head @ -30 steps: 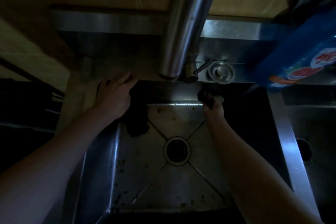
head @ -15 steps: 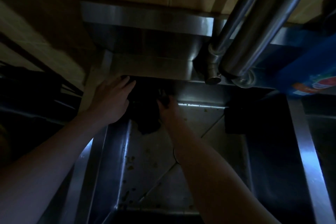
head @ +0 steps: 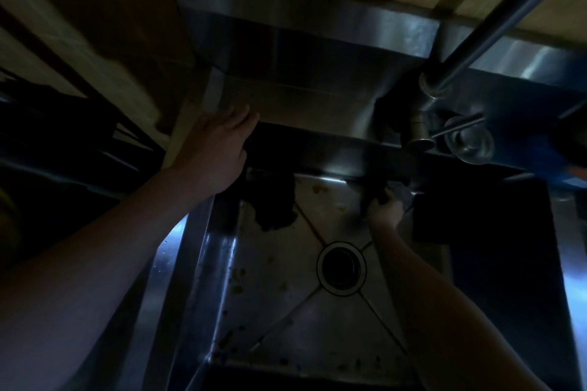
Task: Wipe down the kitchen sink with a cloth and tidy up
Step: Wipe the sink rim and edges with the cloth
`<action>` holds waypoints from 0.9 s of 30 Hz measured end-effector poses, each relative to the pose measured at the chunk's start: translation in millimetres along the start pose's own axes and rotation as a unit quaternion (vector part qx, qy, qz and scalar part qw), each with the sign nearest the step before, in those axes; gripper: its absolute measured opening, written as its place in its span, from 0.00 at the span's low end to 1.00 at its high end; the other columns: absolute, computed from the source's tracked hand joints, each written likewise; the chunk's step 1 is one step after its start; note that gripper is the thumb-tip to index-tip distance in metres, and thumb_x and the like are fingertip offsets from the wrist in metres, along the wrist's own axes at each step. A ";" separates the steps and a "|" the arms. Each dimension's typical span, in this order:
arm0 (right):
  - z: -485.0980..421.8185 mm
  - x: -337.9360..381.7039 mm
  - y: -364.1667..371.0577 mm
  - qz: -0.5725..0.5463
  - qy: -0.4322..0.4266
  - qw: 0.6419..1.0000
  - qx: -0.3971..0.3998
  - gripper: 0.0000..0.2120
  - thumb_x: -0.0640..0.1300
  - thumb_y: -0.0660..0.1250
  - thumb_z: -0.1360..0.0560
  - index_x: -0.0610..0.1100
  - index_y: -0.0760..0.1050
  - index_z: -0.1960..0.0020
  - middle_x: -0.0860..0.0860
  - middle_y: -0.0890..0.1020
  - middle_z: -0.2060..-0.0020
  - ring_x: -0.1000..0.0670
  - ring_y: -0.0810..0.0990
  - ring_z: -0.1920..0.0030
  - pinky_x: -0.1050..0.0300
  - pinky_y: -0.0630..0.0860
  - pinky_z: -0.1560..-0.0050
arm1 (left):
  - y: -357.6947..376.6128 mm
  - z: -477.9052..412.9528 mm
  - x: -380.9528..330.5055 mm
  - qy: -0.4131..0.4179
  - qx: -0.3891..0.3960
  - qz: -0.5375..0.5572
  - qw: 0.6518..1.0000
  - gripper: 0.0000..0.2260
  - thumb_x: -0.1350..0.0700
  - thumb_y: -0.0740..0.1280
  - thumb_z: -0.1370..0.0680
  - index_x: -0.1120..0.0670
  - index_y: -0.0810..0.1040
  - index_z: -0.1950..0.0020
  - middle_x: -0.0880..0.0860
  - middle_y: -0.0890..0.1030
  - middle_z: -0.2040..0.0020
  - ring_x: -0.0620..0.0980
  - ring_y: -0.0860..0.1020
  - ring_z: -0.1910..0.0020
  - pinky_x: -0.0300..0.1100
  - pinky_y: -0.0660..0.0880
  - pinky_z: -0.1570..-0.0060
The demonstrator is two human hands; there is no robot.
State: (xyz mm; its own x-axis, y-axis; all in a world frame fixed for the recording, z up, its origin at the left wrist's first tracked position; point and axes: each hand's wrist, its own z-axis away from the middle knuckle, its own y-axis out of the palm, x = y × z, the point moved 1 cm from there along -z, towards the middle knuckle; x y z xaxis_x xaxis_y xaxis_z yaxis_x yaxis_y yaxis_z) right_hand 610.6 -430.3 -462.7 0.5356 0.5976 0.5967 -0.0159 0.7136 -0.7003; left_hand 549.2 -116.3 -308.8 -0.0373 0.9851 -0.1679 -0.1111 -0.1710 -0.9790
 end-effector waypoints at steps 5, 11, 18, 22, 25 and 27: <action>12.4 13.5 28.3 0.145 -0.059 0.983 0.100 0.22 0.33 0.59 0.25 0.42 0.71 0.32 0.38 0.78 0.39 0.39 0.76 0.38 0.48 0.72 0.38 | 3.8 1.4 -1.8 -0.006 -0.007 0.014 1.000 0.29 0.61 0.63 0.27 0.55 0.59 0.26 0.56 0.60 0.24 0.56 0.59 0.26 0.53 0.58 0.34; 41.3 23.4 70.0 0.377 -0.288 0.855 0.207 0.26 0.38 0.60 0.25 0.46 0.65 0.28 0.42 0.70 0.31 0.39 0.64 0.29 0.48 0.57 0.26 | 0.4 -2.8 -4.4 -0.007 -0.006 -0.003 1.000 0.28 0.59 0.63 0.26 0.56 0.62 0.27 0.56 0.63 0.25 0.57 0.62 0.27 0.54 0.59 0.34; 40.0 -5.3 44.0 0.428 -0.424 0.753 0.265 0.22 0.48 0.53 0.19 0.55 0.59 0.25 0.54 0.56 0.24 0.41 0.52 0.24 0.50 0.59 0.26 | -1.4 -1.6 -7.5 -0.017 -0.009 -0.005 1.000 0.28 0.60 0.64 0.27 0.56 0.63 0.27 0.57 0.63 0.26 0.57 0.63 0.28 0.53 0.58 0.35; 41.5 -19.7 39.6 0.462 -0.405 0.741 0.271 0.26 0.40 0.54 0.20 0.52 0.56 0.24 0.51 0.53 0.23 0.40 0.52 0.24 0.49 0.52 0.24 | -2.5 -0.9 -8.0 -0.015 -0.017 0.010 1.000 0.28 0.61 0.64 0.27 0.57 0.64 0.27 0.57 0.64 0.26 0.57 0.63 0.28 0.53 0.59 0.35; 42.0 -4.0 50.4 0.455 -0.398 0.752 0.262 0.27 0.42 0.56 0.21 0.52 0.54 0.24 0.50 0.54 0.23 0.37 0.52 0.25 0.46 0.55 0.25 | -2.4 -1.1 -6.1 -0.011 -0.016 0.019 1.000 0.27 0.61 0.64 0.27 0.57 0.64 0.28 0.58 0.64 0.26 0.58 0.63 0.28 0.54 0.60 0.35; 43.2 13.0 64.2 0.447 -0.396 0.764 0.245 0.26 0.47 0.55 0.20 0.52 0.53 0.23 0.48 0.55 0.24 0.36 0.52 0.26 0.44 0.58 0.27 | -1.1 -1.5 -5.3 -0.013 -0.014 0.027 0.999 0.27 0.61 0.64 0.27 0.57 0.64 0.27 0.57 0.63 0.26 0.57 0.63 0.28 0.54 0.59 0.33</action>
State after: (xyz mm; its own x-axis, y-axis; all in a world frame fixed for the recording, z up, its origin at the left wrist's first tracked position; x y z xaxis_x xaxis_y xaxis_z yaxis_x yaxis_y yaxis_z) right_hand 580.1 -360.9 -483.0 -0.5503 0.8212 0.1511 -0.4936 -0.1740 -0.8521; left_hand 550.9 -121.4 -307.0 -0.0691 0.9735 -0.2181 -0.0800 -0.2234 -0.9714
